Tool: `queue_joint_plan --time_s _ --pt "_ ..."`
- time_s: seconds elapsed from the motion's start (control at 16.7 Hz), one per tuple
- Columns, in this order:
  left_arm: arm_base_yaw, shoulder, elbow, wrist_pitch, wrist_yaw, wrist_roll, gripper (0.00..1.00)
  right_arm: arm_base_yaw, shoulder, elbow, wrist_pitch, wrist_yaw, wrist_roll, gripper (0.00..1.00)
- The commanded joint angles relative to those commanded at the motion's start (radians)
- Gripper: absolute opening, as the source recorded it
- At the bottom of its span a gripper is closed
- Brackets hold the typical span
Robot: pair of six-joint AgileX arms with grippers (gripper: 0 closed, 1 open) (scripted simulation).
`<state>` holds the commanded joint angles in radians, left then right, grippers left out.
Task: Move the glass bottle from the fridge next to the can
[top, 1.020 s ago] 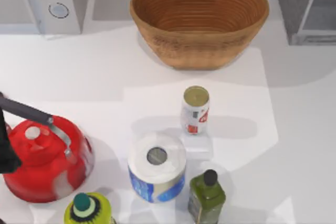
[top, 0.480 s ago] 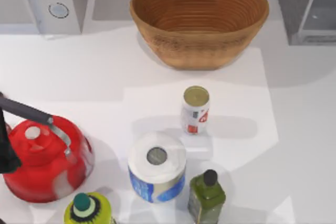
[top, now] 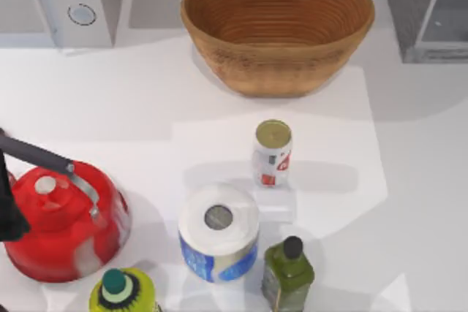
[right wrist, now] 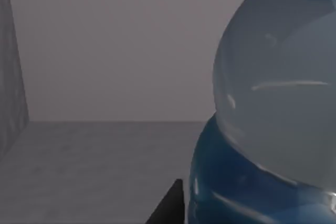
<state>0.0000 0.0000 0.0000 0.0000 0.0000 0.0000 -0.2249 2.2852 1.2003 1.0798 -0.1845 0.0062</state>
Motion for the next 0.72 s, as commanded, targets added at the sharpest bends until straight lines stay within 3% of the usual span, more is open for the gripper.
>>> queue_joint_plan --time_s 0.72 --pt "0.000 0.000 0.000 0.000 0.000 0.000 1.00 -0.003 -0.134 0.026 -0.159 -0.002 0.003 0.00"
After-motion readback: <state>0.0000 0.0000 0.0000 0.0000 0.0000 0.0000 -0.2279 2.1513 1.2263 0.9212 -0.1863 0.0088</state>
